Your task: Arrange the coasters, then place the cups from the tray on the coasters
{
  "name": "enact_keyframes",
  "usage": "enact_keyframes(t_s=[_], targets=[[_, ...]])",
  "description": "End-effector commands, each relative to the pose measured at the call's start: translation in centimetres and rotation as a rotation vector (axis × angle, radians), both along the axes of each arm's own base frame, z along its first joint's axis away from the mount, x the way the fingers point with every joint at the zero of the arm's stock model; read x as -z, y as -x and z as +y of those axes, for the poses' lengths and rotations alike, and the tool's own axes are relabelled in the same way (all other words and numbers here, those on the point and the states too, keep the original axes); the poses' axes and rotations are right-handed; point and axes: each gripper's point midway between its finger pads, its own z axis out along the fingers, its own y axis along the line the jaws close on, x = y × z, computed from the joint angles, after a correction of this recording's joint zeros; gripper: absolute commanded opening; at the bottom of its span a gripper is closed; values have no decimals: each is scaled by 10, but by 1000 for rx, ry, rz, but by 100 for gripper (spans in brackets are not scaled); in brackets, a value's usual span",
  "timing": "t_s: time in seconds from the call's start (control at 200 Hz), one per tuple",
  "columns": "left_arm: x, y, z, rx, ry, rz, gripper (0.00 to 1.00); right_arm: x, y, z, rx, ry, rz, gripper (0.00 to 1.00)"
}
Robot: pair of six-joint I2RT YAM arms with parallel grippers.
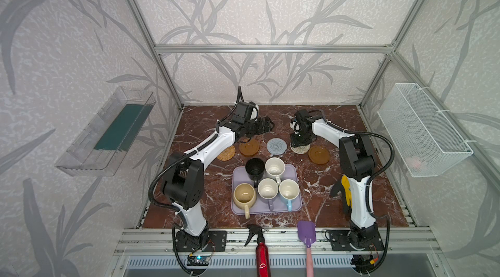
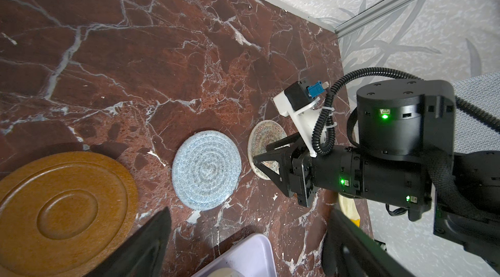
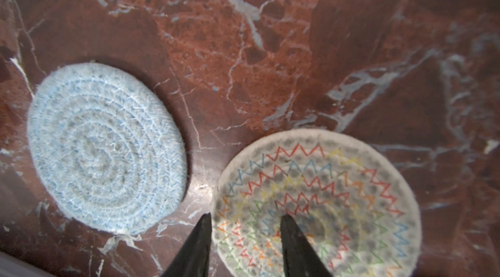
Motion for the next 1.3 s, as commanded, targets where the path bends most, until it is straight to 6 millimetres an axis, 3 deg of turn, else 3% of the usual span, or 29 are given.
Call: enact_keyframes(t_s=[0.0, 0.29, 0.545, 0.645, 0.755, 0.8, 0.825, 0.93, 1.175, 1.295], targets=[[-23, -3, -3, 1, 10, -48, 93, 3, 13, 0, -18, 7, 44, 45], [-37, 2, -2, -5, 9, -60, 95, -48, 7, -1, -23, -4, -70, 50], [-48, 18, -1, -14, -32, -64, 99, -78, 31, -9, -21, -28, -118, 56], [-57, 23, -5, -1, -35, -74, 99, -91, 45, -17, -10, -29, -144, 67], [-67, 32, -16, 36, -41, -97, 99, -96, 65, -30, 21, -17, -161, 88], [-71, 37, -27, 84, -30, -103, 97, -107, 73, -38, 47, -14, -196, 96], [-72, 42, -36, 128, -16, -102, 96, -106, 77, -43, 66, 0, -195, 100], [-73, 55, -61, 231, -59, -101, 96, -102, 93, -67, 159, 66, -193, 99], [-55, 60, -95, 296, -200, -99, 99, -72, 107, -96, 268, 60, -151, 99], [-48, 60, -100, 322, -237, -97, 99, -53, 109, -113, 312, 72, -127, 99]])
